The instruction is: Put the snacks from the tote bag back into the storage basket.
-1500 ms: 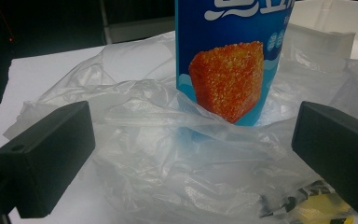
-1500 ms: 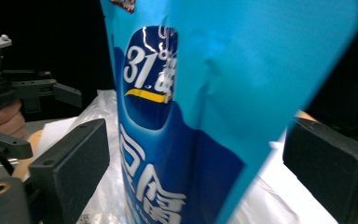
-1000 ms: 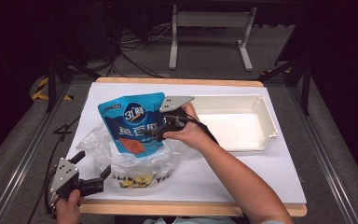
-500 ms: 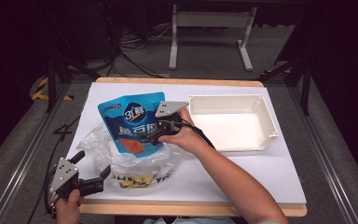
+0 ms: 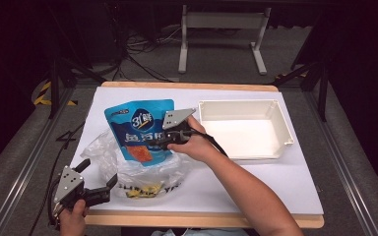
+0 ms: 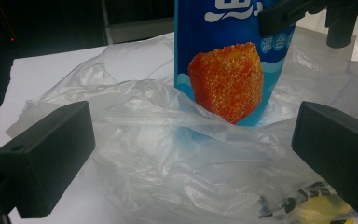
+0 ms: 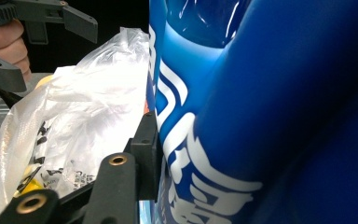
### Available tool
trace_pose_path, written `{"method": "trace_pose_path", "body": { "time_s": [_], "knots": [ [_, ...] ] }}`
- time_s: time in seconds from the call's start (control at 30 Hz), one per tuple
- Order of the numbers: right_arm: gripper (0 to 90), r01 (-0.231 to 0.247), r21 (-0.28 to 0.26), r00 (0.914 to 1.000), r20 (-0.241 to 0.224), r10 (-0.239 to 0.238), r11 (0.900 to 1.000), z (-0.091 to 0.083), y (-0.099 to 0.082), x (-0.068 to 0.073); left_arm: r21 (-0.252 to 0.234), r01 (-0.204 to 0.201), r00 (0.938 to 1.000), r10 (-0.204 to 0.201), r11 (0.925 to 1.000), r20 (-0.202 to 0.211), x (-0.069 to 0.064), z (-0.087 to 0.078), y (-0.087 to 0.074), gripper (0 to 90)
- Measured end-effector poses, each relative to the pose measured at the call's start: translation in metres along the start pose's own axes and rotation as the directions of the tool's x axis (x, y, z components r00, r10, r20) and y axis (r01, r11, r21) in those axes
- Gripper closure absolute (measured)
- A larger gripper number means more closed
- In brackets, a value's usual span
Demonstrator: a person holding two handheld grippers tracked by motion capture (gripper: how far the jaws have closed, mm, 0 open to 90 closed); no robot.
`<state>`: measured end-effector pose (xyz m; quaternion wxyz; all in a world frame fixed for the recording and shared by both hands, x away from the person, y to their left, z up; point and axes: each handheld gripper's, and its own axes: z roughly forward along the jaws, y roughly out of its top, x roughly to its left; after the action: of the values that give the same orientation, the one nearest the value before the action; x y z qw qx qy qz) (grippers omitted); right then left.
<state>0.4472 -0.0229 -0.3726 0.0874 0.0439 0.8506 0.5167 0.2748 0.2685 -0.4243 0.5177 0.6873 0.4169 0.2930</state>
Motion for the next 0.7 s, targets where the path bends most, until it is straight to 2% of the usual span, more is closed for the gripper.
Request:
{"method": "trace_pose_path", "body": {
  "time_s": [0.33, 0.53, 0.7],
  "knots": [
    [59.1, -0.006, 0.0, 1.0, 0.004, 0.006, 1.0, 0.0, 0.0, 0.0, -0.002, 0.0, 1.0, 0.0, 1.0, 0.002, 0.001, 0.001, 0.0, 0.2],
    [60.5, 0.003, 0.036, 1.0, 0.007, -0.003, 0.9993, 0.003, 0.013, 0.006, 0.009, -0.003, 1.0, 0.003, 1.0, 0.005, 0.001, 0.0, 0.0, 0.2],
    [60.6, 0.004, 0.032, 1.0, -0.008, -0.004, 0.9995, 0.003, 0.022, 0.007, -0.002, 0.009, 1.0, -0.009, 1.0, 0.003, 0.003, 0.0, 0.0, 0.2]
  ]
}}
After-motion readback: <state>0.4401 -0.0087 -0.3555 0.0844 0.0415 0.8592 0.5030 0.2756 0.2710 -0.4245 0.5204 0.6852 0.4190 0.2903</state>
